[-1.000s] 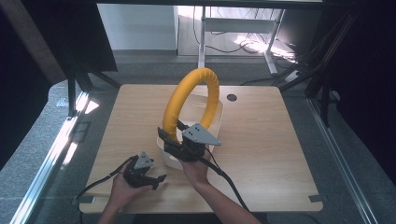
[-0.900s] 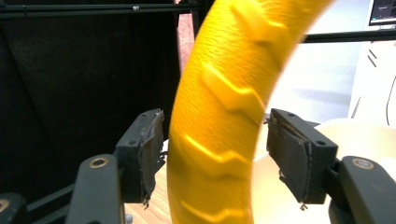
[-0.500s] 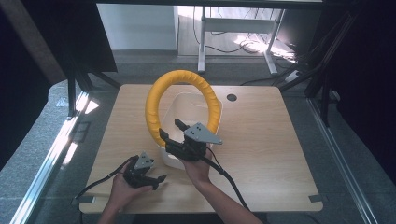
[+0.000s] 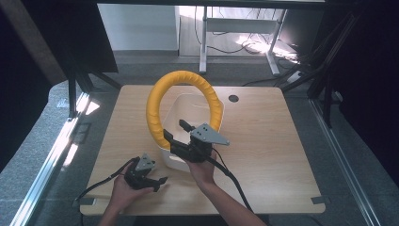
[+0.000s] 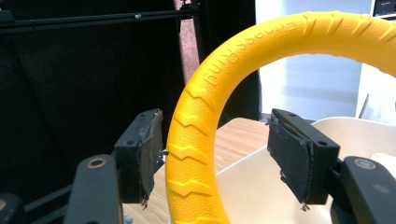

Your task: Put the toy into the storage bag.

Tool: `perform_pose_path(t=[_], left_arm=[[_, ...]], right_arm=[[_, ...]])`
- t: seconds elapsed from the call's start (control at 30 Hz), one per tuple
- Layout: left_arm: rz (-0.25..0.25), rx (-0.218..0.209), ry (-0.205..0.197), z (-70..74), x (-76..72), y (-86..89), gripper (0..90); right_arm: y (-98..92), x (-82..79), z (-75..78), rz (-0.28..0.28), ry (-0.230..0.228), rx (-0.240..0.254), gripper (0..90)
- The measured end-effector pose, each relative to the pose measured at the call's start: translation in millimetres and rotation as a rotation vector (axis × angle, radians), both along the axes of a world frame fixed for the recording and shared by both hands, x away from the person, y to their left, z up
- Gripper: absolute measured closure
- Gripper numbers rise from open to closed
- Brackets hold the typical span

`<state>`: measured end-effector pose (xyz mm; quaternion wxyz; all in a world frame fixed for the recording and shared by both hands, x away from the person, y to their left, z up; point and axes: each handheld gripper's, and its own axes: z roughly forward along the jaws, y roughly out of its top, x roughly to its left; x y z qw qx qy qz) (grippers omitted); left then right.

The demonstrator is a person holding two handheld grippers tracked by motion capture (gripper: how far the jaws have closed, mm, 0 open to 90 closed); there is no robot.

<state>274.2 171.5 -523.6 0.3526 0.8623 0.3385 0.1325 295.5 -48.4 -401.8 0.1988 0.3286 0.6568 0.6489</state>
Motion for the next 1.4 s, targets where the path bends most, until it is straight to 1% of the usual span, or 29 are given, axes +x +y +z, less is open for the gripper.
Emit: perform_pose_path(t=[0.27, 0.47, 0.67, 0.77, 1.07, 1.2, 1.4], left_arm=[[0.001, -0.001, -0.002, 0.4, -0.1, 0.4, 19.9], [0.004, -0.003, -0.002, 1.0, -0.3, 0.6, 19.9], [0.003, -0.003, -0.003, 1.5, 0.1, 1.2, 19.9], [0.004, -0.002, -0.001, 1.3, 0.0, 0.8, 19.9], [0.007, 0.001, -0.005, 2.6, -0.4, 2.0, 19.9], [0.007, 0.001, -0.005, 2.7, -0.2, 2.0, 19.9], [0.009, 0.002, -0.007, 3.8, -0.3, 3.0, 19.9]], right_arm=[[-8.6, -0.3, 3.1, 0.008, 0.007, 0.014, 35.2], [-21.7, -1.3, 6.5, 0.01, 0.001, -0.003, 35.2], [-38.8, 2.0, 3.3, 0.01, 0.018, -0.009, 35.1], [-45.3, 3.5, 2.3, 0.012, 0.032, 0.001, 35.1], [-58.1, 4.7, 1.4, 0.006, 0.031, -0.011, 35.2], [-69.0, 4.2, 1.2, 0.005, 0.037, -0.008, 35.2], [-92.1, 0.2, -2.2, -0.008, 0.03, -0.024, 35.7]])
